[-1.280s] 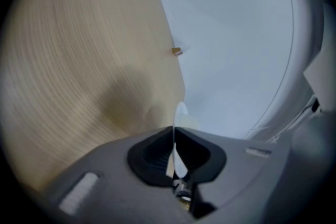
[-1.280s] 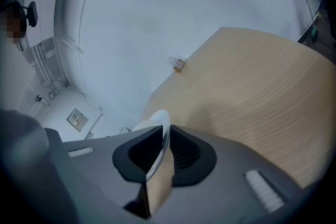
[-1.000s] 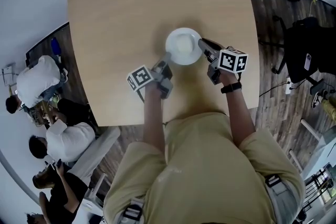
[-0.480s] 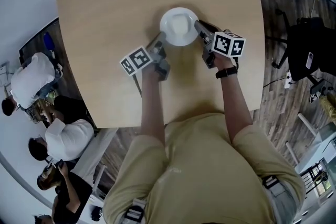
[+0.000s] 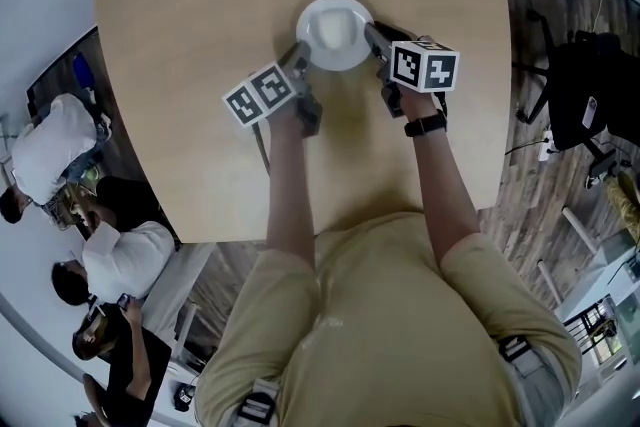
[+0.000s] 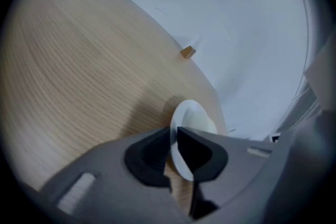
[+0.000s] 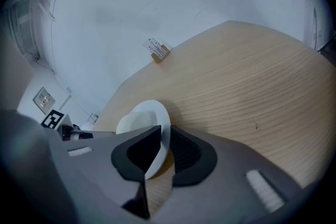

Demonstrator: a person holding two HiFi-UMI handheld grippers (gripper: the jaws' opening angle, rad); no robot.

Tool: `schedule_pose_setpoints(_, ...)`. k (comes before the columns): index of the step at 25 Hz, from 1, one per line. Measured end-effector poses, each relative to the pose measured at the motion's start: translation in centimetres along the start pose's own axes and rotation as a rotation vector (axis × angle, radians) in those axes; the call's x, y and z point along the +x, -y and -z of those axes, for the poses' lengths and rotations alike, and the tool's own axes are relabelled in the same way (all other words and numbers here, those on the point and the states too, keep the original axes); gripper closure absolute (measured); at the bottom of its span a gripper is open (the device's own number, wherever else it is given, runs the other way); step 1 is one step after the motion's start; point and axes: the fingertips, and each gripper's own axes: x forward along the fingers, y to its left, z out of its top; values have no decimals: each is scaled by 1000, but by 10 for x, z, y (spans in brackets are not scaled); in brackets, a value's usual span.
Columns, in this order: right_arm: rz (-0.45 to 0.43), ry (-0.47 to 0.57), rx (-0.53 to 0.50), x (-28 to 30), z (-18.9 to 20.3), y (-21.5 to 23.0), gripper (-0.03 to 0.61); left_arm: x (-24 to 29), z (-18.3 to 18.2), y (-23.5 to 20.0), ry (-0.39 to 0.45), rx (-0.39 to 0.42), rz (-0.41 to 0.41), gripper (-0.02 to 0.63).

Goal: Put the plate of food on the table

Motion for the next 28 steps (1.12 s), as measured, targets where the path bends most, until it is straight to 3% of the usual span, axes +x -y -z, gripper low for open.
schedule_pose_setpoints(3,65,-31,-41,3,1,4,506,3,-2,0,15,-21,-30,575)
schedule_pose_setpoints(7,97,-14,-78,10,-3,13,492,17,-4,1,29,11,-50,560)
schedule_pose_setpoints(11,82,16,-84,19,9,27,381,32,8,-7,39,23,-25,478)
schedule_pose_setpoints(15,121,40,-136,19,15,63,371,55,17,-22,53,44,-27,401)
schedule_pose_setpoints(21,155,132,-153,85,-23,137,373,153,-27,-73,74,151,-36,382)
schedule_pose_setpoints(25,190,179,-196,123,-54,170,377,204,-62,-91,100,303,-53,400)
schedule_pose_setpoints(28,267,214,-235,194,-91,272,393,336,-87,-120,107,423,-41,436)
